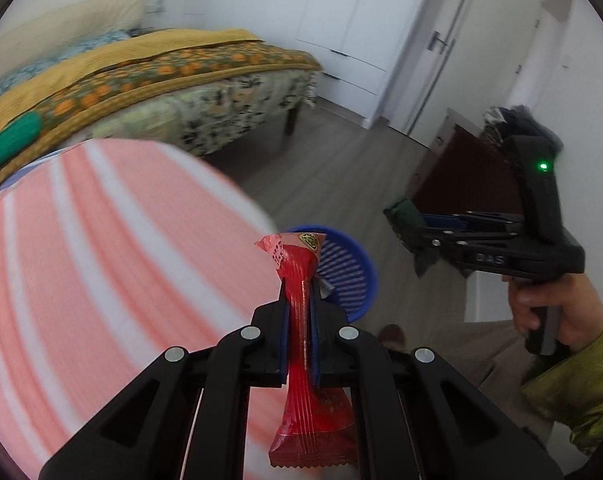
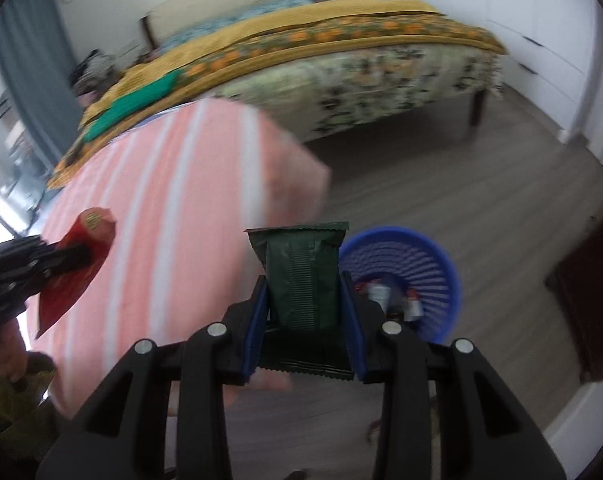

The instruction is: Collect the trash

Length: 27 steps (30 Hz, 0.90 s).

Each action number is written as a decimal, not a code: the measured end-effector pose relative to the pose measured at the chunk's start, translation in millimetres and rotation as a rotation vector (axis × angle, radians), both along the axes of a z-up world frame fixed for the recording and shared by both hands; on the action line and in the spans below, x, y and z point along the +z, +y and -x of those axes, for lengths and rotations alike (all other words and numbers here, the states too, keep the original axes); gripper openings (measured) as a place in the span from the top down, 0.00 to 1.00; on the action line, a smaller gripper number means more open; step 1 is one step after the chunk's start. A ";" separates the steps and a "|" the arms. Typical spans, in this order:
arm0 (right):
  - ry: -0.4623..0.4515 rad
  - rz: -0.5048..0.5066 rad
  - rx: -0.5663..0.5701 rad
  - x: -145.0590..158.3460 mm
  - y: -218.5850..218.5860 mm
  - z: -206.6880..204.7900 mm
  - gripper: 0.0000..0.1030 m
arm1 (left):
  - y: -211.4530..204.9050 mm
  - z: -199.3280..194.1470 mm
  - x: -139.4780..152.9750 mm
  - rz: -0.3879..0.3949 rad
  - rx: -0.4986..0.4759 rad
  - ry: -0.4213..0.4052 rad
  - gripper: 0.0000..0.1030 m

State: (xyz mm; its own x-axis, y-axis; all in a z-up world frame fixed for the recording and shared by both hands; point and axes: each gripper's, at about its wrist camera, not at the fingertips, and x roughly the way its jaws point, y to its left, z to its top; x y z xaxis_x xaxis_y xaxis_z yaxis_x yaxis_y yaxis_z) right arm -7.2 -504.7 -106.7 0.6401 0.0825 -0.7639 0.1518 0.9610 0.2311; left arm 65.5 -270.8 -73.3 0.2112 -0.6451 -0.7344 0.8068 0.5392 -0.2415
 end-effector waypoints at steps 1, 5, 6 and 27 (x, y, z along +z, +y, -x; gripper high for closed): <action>0.003 0.003 -0.026 -3.2 -12.0 0.1 0.67 | -21.2 1.4 -3.3 -0.003 -0.016 0.009 0.94; 0.028 -0.006 -0.100 -25.5 -61.0 -4.7 0.67 | -90.1 -2.2 -26.3 -0.054 -0.047 0.013 0.94; 0.036 -0.016 -0.109 -31.4 -68.9 -8.1 0.67 | -107.8 -4.8 -35.9 -0.071 -0.050 0.023 0.94; 0.114 -0.233 -0.337 -128.5 -167.4 -10.2 0.17 | -211.5 -23.3 -100.9 -0.089 0.016 -0.060 0.10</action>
